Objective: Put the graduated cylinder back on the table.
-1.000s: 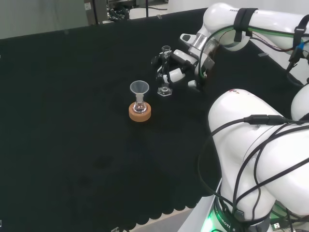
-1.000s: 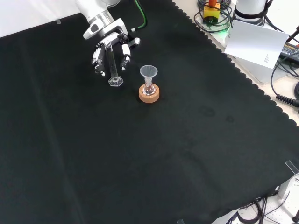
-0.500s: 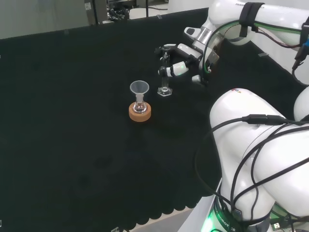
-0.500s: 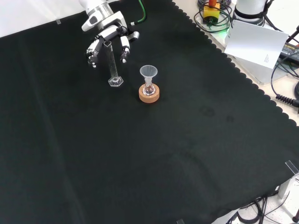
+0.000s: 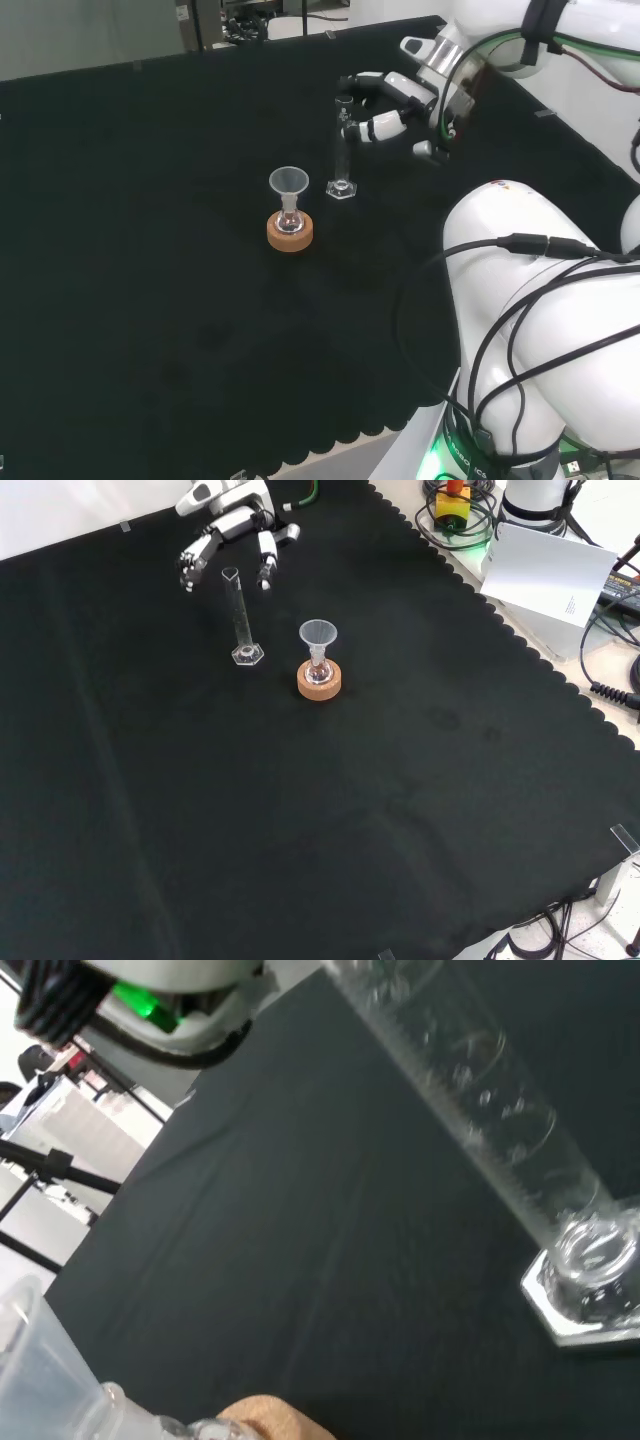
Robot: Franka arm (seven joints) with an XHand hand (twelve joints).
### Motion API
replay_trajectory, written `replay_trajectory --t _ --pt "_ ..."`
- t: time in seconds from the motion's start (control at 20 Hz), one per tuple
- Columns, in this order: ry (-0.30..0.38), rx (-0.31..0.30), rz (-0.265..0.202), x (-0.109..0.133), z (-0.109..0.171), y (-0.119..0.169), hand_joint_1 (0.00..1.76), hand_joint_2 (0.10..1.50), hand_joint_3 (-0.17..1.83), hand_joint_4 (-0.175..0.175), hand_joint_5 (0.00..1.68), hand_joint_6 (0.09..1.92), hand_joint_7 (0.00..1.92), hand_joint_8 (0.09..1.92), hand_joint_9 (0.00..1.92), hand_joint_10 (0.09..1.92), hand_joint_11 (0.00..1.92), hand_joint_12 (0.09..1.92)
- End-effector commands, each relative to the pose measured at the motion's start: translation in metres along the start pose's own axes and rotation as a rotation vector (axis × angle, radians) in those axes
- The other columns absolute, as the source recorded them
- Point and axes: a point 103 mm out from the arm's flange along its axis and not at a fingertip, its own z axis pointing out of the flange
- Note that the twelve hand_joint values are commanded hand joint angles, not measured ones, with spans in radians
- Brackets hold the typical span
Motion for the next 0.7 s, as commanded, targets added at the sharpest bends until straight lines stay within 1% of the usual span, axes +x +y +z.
replay_trajectory --t 0.05,0.25,0.45,0.7 --pt "-0.079 -0.07 0.039 0.024 -0.049 -0.031 0.8 0.6 0.43 -0.068 0.31 0.16 0.09 0.71 0.31 0.72 0.14 1.41" --pt "-0.126 -0.1 0.054 0.044 -0.072 -0.052 0.78 0.6 0.43 -0.069 0.3 0.15 0.08 0.71 0.31 0.73 0.14 1.41" --pt "-0.181 -0.123 0.055 0.069 -0.091 -0.07 0.78 0.61 0.42 -0.07 0.31 0.13 0.08 0.71 0.32 0.73 0.13 1.42" --pt "-0.229 -0.139 0.058 0.098 -0.106 -0.089 0.77 0.61 0.41 -0.07 0.31 0.11 0.08 0.72 0.32 0.73 0.12 1.42"
